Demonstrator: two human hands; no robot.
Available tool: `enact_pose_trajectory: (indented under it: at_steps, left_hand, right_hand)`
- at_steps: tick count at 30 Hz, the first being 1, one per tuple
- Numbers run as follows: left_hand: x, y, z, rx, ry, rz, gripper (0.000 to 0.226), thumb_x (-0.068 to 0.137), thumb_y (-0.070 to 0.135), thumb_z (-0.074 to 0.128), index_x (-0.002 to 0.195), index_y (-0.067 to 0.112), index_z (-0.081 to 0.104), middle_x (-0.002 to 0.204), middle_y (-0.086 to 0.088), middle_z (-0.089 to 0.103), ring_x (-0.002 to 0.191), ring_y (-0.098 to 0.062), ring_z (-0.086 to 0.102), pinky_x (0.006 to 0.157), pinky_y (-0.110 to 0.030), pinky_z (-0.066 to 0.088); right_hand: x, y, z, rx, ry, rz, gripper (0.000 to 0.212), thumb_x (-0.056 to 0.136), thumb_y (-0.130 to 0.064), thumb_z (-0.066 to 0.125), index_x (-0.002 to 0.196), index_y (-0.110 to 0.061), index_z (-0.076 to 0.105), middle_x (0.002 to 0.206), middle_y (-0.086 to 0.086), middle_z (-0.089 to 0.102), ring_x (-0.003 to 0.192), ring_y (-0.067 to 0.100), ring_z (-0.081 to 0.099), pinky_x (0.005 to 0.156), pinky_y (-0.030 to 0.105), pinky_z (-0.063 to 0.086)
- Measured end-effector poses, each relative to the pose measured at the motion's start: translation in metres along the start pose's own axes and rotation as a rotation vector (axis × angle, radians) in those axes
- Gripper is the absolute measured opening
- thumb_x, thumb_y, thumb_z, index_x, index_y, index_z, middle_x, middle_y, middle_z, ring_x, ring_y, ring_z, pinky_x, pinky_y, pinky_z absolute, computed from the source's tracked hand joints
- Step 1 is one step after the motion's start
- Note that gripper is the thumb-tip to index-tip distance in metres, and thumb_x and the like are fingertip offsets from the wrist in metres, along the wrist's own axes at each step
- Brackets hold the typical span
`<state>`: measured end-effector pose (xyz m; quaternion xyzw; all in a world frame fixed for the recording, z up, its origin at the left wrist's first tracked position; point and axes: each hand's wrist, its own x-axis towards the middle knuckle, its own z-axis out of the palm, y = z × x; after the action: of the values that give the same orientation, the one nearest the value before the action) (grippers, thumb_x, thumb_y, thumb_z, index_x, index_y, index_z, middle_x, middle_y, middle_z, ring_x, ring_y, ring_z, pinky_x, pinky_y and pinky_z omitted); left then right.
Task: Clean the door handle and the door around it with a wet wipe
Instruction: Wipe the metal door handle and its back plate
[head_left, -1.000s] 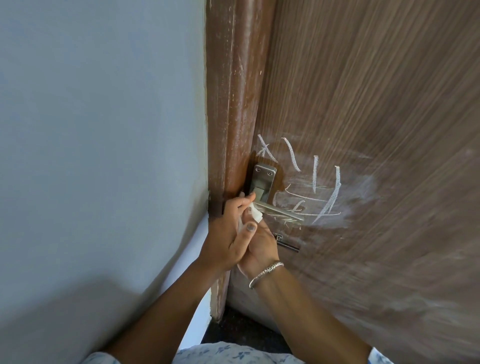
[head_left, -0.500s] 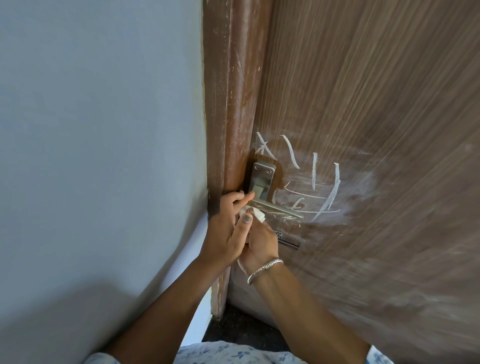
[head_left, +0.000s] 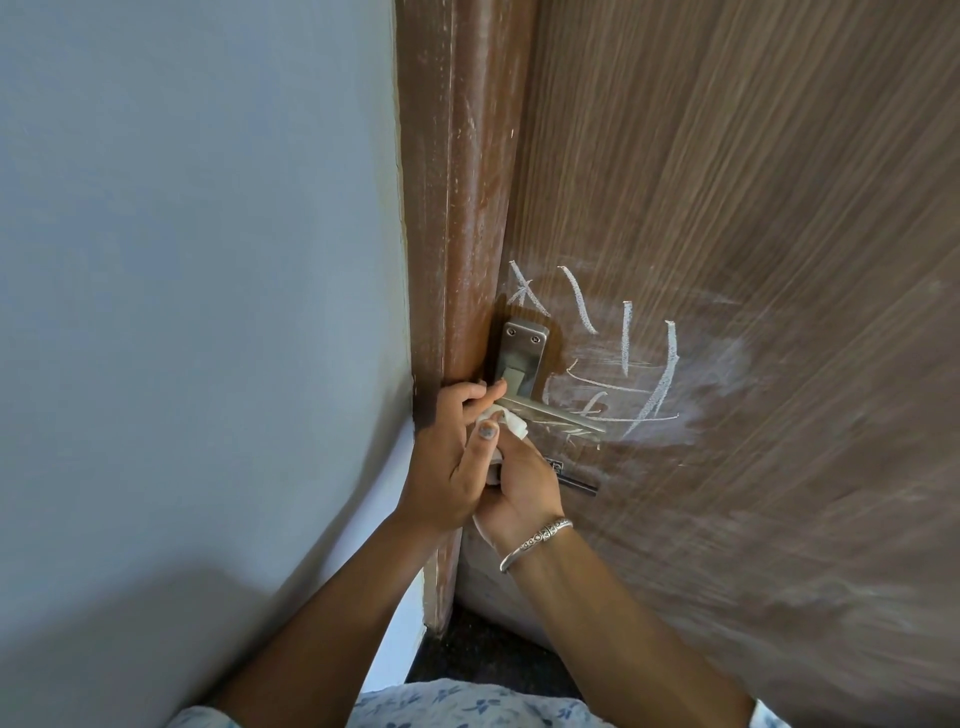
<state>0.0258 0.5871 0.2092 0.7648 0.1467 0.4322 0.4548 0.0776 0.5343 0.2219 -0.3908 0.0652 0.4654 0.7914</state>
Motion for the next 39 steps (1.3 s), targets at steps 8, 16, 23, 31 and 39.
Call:
enact_pose_trajectory:
  at_steps: [8, 16, 23, 31, 39]
  left_hand:
    - [0.0, 0.001, -0.002, -0.007, -0.009, -0.013, 0.066, 0.091, 0.062, 0.027, 0.116, 0.004, 0.045, 0.126, 0.008, 0.056, 0.108, 0.0, 0.058, 0.081, -0.015, 0.05]
    - [0.001, 0.004, -0.002, 0.004, -0.025, -0.016, 0.069, 0.089, 0.065, 0.026, 0.113, 0.003, 0.045, 0.125, 0.004, 0.056, 0.094, -0.008, 0.063, 0.069, -0.005, 0.044]
    - [0.001, 0.003, -0.001, 0.025, 0.0, -0.031, 0.069, 0.089, 0.064, 0.028, 0.115, 0.002, 0.047, 0.119, 0.001, 0.06, 0.099, -0.002, 0.061, 0.076, -0.011, 0.049]
    - [0.002, 0.008, -0.001, 0.034, -0.023, 0.011, 0.071, 0.09, 0.061, 0.026, 0.11, -0.004, 0.045, 0.125, 0.0, 0.054, 0.093, -0.014, 0.048, 0.057, 0.002, 0.035]
    - [0.002, 0.007, -0.001, 0.02, -0.027, 0.008, 0.067, 0.091, 0.059, 0.029, 0.112, -0.002, 0.044, 0.126, 0.005, 0.051, 0.097, -0.018, 0.05, 0.06, 0.002, 0.037]
  right_hand:
    - [-0.003, 0.001, -0.007, 0.145, 0.013, 0.014, 0.019, 0.093, -0.019, 0.054, 0.106, -0.011, 0.065, 0.094, 0.012, 0.073, 0.085, 0.024, 0.071, 0.063, 0.034, 0.056]
    - [-0.005, 0.0, -0.011, 0.127, 0.091, 0.019, 0.018, 0.091, -0.018, 0.058, 0.104, -0.009, 0.066, 0.089, 0.011, 0.074, 0.075, 0.02, 0.072, 0.056, 0.031, 0.056]
    - [-0.003, -0.005, -0.006, 0.13, 0.06, 0.009, 0.018, 0.089, -0.02, 0.06, 0.103, -0.01, 0.067, 0.088, 0.012, 0.074, 0.078, 0.023, 0.072, 0.057, 0.031, 0.056]
    - [-0.002, -0.003, -0.012, 0.092, 0.195, -0.01, 0.018, 0.089, -0.019, 0.061, 0.105, -0.01, 0.064, 0.096, 0.012, 0.071, 0.081, 0.02, 0.07, 0.064, 0.033, 0.057]
    - [-0.006, -0.004, -0.011, 0.139, 0.165, 0.02, 0.018, 0.089, -0.018, 0.061, 0.103, -0.007, 0.064, 0.078, 0.011, 0.074, 0.069, 0.021, 0.072, 0.053, 0.03, 0.056]
